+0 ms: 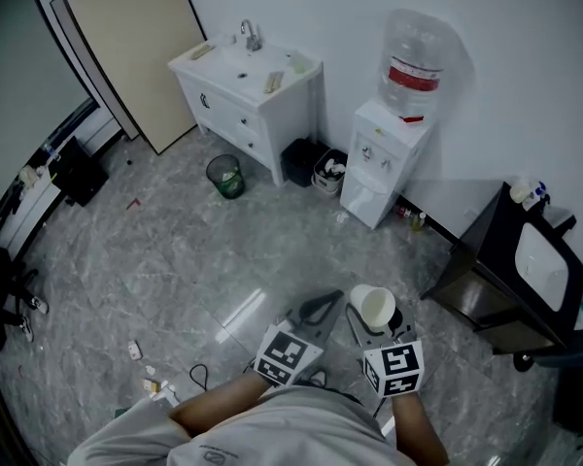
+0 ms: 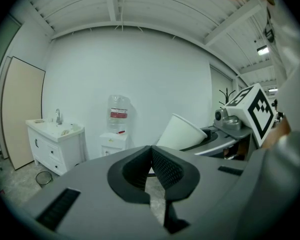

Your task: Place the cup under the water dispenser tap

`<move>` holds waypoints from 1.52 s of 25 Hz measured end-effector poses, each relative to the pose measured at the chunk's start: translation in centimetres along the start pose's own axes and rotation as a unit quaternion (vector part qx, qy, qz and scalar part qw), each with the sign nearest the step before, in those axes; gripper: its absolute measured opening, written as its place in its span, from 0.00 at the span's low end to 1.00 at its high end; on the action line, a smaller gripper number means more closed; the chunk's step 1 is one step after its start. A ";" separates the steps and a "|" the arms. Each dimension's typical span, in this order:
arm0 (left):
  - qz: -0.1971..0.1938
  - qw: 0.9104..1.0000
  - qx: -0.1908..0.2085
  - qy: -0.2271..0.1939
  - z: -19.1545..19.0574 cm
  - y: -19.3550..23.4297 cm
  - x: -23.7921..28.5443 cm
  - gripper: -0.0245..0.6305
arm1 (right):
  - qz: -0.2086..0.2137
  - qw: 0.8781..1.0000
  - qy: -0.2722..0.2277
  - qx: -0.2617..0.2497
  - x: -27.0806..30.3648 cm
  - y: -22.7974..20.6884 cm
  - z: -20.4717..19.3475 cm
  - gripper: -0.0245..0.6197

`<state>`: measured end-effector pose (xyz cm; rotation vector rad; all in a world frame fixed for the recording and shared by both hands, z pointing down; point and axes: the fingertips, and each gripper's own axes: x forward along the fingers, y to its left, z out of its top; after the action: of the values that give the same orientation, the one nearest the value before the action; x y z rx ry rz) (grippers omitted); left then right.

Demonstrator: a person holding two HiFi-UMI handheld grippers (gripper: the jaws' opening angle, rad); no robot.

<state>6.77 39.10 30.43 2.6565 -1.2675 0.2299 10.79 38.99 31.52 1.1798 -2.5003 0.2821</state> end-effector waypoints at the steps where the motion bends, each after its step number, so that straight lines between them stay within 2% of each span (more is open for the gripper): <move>1: -0.002 1.000 0.000 0.000 0.1 1.0 0.7 0.05 | -0.001 1.000 0.003 0.000 1.1 -0.5 0.3 0.47; 16: -0.063 0.998 0.018 0.006 3.1 19.7 13.6 0.05 | -0.060 0.997 0.026 0.030 20.8 -9.2 6.5 0.47; 27: -0.061 0.998 0.013 -0.009 5.1 27.7 22.1 0.05 | -0.084 0.995 0.036 0.038 30.3 -17.5 8.5 0.47; 33: -0.058 0.998 0.014 -0.015 6.0 31.4 29.5 0.05 | -0.075 0.995 0.052 0.038 36.9 -23.7 8.3 0.47; 38: -0.050 0.998 0.010 -0.033 7.3 34.9 36.3 0.05 | -0.067 0.994 0.075 0.037 43.8 -29.9 6.6 0.47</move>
<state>2.59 -11.44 34.91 2.7572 -1.1514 0.1433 6.68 -12.85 43.92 1.2994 -2.2881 0.4156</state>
